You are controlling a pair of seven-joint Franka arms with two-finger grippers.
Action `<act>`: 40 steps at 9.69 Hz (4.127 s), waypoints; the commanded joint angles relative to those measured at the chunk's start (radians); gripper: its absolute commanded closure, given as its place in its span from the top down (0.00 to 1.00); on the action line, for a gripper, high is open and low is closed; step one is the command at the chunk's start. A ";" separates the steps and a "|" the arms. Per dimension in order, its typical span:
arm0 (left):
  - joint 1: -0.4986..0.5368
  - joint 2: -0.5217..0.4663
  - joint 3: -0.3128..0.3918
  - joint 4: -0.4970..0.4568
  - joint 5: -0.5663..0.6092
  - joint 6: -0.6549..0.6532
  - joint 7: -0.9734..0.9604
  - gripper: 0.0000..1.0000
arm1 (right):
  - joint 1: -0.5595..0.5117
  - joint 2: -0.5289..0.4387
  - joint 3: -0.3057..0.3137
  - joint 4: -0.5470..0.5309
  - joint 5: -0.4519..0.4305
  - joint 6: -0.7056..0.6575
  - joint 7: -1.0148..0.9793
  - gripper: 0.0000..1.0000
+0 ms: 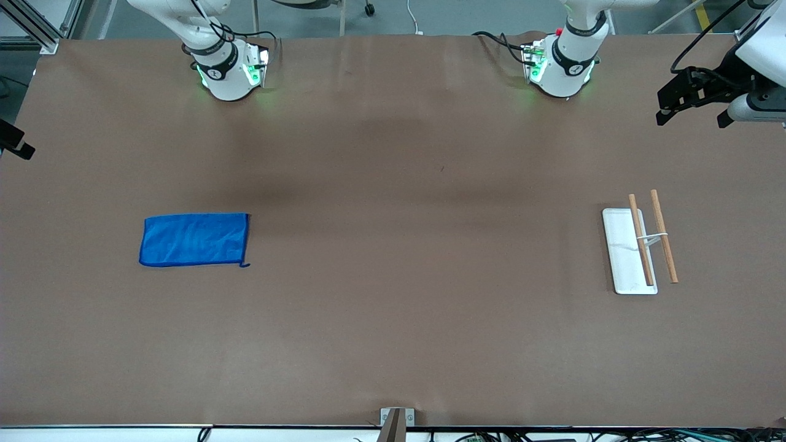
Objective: Right arm passes towel to left arm to hang
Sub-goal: 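Move the right gripper toward the blue towel, then lower the right gripper onto the blue towel edge and grasp it, then lift the towel with the right gripper while the left gripper approaches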
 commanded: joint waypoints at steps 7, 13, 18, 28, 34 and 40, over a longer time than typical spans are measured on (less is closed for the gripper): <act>0.003 0.020 0.001 -0.024 0.005 -0.002 -0.008 1.00 | 0.010 0.007 0.003 -0.115 -0.007 0.037 -0.121 1.00; 0.009 0.023 0.001 -0.025 0.007 0.006 -0.006 1.00 | 0.037 0.134 0.003 -0.620 -0.010 0.648 -0.130 1.00; 0.011 0.031 0.002 -0.025 0.002 0.006 0.011 1.00 | 0.066 0.289 0.006 -0.821 -0.012 1.079 -0.135 1.00; 0.011 0.038 0.015 -0.025 0.001 0.006 0.012 1.00 | 0.054 0.384 0.007 -0.812 -0.004 1.092 -0.109 0.00; 0.009 0.046 0.013 -0.033 -0.002 0.005 0.012 1.00 | 0.082 0.276 0.048 -0.658 -0.003 0.727 -0.040 0.00; 0.009 0.040 0.015 -0.044 -0.128 -0.011 0.008 1.00 | 0.083 0.219 0.240 -0.484 0.256 0.573 -0.029 0.00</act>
